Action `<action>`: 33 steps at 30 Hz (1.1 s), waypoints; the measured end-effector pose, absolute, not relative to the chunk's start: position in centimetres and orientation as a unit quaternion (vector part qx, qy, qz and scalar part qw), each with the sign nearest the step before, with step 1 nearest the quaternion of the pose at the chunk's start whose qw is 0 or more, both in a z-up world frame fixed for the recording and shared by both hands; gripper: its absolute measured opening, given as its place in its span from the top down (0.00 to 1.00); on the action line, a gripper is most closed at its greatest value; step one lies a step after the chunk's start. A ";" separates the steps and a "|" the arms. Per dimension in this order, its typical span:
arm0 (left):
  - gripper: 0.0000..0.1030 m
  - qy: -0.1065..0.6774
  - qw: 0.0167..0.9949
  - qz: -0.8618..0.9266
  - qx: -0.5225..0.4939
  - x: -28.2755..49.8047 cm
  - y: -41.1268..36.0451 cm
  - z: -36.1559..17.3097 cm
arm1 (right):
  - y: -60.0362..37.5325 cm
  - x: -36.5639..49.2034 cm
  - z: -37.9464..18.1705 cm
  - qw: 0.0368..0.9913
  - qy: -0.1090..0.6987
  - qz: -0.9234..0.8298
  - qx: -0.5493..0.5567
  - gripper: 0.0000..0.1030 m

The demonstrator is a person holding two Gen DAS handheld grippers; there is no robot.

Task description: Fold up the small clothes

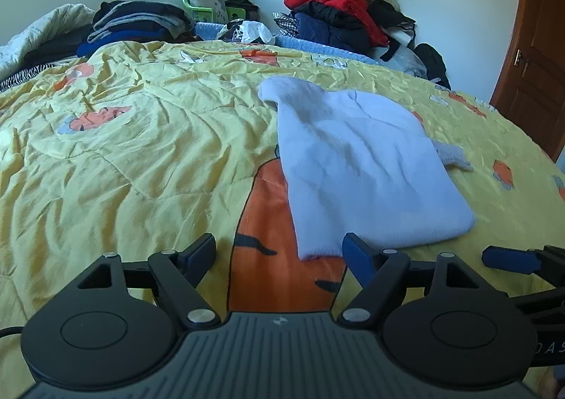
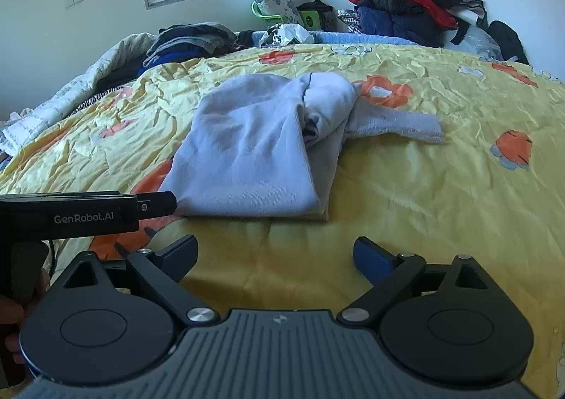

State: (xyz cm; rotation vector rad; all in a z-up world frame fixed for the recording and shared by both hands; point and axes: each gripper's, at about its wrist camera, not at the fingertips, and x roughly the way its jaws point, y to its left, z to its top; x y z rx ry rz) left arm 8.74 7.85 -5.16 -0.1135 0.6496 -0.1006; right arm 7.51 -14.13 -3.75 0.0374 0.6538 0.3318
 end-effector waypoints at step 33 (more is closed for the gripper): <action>0.00 0.317 0.948 -0.017 0.018 3.9 9.4 -6.4 | -13.4 3.8 -4.9 0.944 0.326 0.042 -0.019 0.00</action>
